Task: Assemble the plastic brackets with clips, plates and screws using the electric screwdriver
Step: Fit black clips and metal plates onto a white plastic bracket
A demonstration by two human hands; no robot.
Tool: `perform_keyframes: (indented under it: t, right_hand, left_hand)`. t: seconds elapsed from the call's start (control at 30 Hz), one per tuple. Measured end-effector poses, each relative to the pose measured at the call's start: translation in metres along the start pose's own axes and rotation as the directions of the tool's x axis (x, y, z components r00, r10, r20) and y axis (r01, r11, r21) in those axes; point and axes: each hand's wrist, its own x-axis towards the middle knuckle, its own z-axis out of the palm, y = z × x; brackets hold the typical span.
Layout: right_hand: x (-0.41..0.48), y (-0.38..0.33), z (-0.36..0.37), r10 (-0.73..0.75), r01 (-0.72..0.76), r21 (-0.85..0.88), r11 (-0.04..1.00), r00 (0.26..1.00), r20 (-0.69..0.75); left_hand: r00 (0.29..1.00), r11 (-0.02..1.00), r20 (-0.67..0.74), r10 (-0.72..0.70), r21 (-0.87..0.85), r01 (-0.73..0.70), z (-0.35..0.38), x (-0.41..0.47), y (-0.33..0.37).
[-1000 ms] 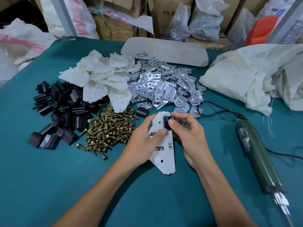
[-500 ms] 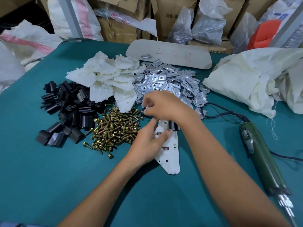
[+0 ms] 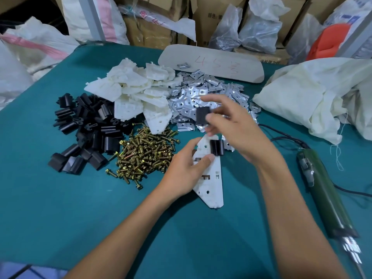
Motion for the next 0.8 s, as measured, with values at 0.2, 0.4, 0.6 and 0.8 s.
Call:
perform_keyframes:
  t: [0.2, 0.4, 0.6, 0.8]
  right_hand:
    - [-0.082, 0.046, -0.013, 0.198, -0.154, 0.352, 0.923, 0.976, -0.091]
    - [-0.095, 0.064, -0.005, 0.354, -0.326, 0.373, 0.869, 0.935, -0.008]
    - [-0.097, 0.057, -0.002, 0.362, -0.383, 0.291, 0.877, 0.924, 0.126]
    - [-0.098, 0.057, -0.001, 0.366, -0.381, 0.276, 0.882, 0.925, 0.104]
  left_hand:
    - [0.998, 0.998, -0.058, -0.013, -0.054, 0.010, 0.002, 0.005, 0.003]
    - [0.992, 0.979, -0.112, -0.057, -0.202, 0.034, -0.001, 0.005, 0.001]
    - [0.988, 0.971, -0.141, -0.062, -0.239, 0.027, -0.002, 0.005, 0.001]
    - [0.984, 0.967, -0.157, -0.078, -0.252, 0.036, -0.001, 0.006, 0.001]
